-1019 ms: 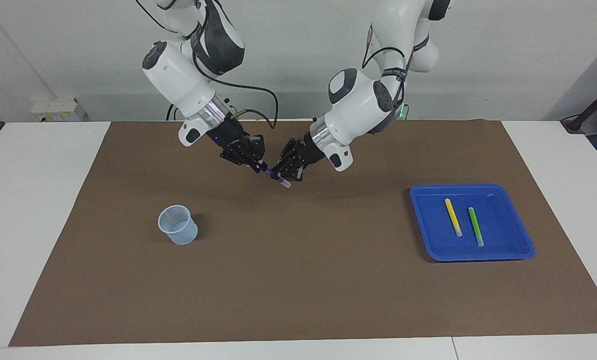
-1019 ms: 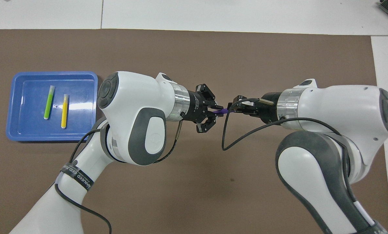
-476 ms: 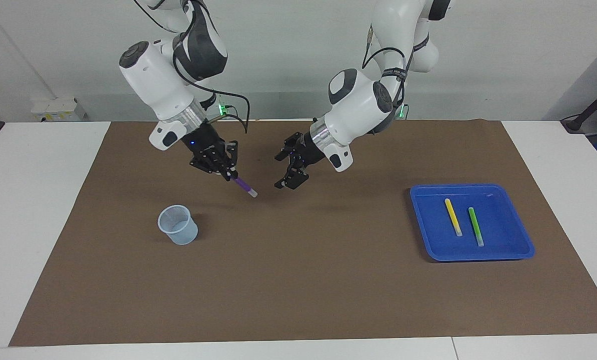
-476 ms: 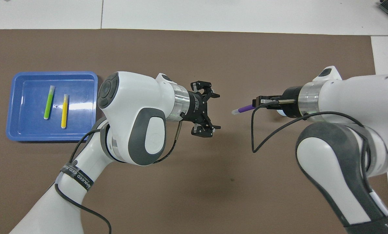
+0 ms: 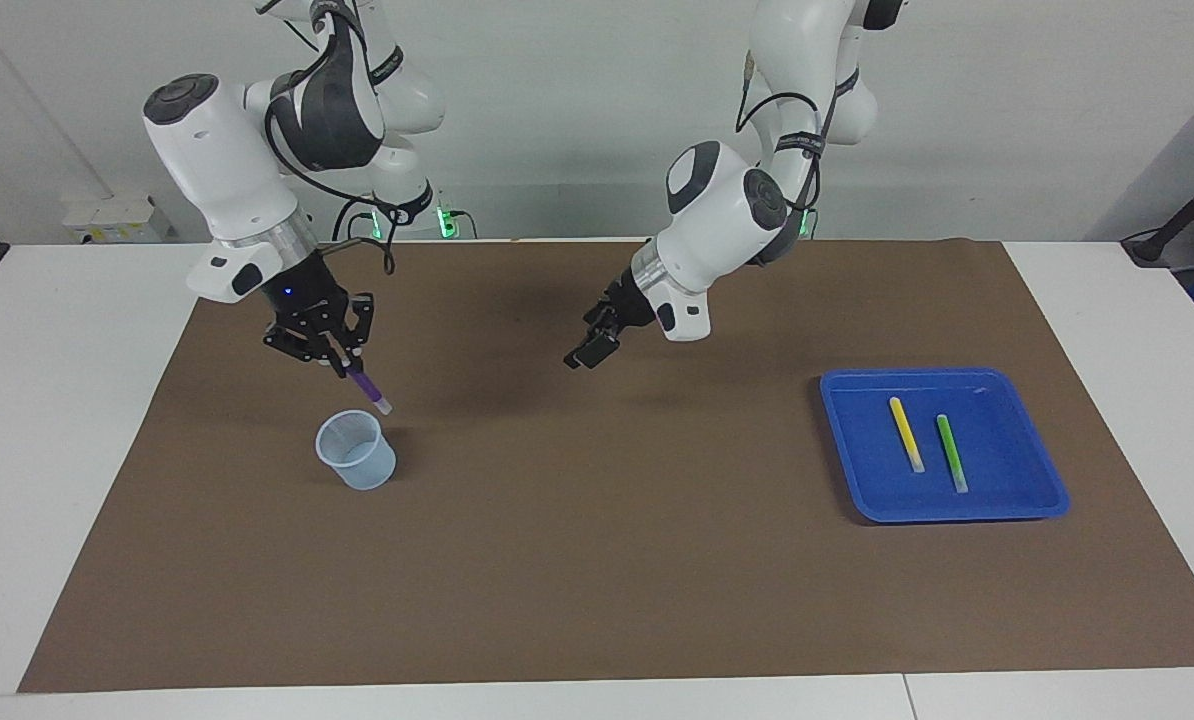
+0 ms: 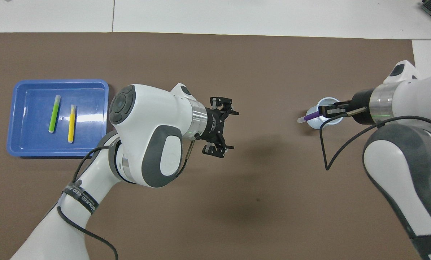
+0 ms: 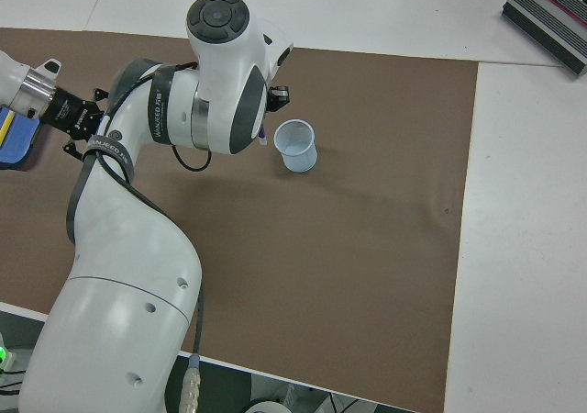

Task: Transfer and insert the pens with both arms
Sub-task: 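Insert the purple pen into the cup while the left gripper returns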

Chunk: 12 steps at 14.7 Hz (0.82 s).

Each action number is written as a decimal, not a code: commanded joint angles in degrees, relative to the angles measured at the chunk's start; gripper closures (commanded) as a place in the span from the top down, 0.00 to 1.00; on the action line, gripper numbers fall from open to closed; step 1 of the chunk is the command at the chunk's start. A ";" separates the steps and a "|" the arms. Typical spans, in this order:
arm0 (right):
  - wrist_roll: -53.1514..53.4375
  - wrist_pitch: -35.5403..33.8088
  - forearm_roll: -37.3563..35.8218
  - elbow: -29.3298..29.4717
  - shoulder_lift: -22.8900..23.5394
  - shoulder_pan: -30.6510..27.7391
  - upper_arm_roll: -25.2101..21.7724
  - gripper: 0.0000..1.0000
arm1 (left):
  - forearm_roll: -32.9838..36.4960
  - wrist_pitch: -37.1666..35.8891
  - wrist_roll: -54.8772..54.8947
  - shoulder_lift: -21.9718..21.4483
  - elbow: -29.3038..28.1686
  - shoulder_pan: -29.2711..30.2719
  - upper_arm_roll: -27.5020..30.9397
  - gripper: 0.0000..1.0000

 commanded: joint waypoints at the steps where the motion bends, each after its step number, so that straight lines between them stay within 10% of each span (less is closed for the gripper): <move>1: -7.13 -0.85 -1.33 0.49 -0.28 -3.17 0.67 0.00 | 0.83 -1.16 3.20 -2.85 -3.19 0.74 1.19 1.00; 12: -8.20 4.42 -1.42 0.93 1.20 -3.97 0.67 0.00 | 29.63 -15.48 34.63 -3.47 -1.88 8.47 1.29 1.00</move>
